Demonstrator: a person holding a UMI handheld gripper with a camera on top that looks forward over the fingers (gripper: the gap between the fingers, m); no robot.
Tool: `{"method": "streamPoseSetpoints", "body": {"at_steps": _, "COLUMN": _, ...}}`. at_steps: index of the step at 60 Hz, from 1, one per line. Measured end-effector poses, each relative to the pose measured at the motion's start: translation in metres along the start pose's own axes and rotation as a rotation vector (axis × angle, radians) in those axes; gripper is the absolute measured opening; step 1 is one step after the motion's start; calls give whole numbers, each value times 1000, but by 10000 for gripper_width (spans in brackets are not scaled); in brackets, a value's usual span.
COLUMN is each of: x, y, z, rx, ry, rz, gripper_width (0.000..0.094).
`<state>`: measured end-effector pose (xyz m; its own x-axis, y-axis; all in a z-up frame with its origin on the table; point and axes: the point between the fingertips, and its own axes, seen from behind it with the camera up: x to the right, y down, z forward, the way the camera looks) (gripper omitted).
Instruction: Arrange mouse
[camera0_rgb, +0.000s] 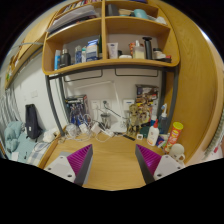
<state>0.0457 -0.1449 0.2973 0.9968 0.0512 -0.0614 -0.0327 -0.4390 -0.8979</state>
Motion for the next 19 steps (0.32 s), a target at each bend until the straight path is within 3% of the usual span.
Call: {"method": "streamPoseSetpoints", "body": {"at_steps": 19, "x": 49, "y": 31, "z": -17, "rx": -32, "ry": 34, "rz": 9, "gripper_width": 856}}
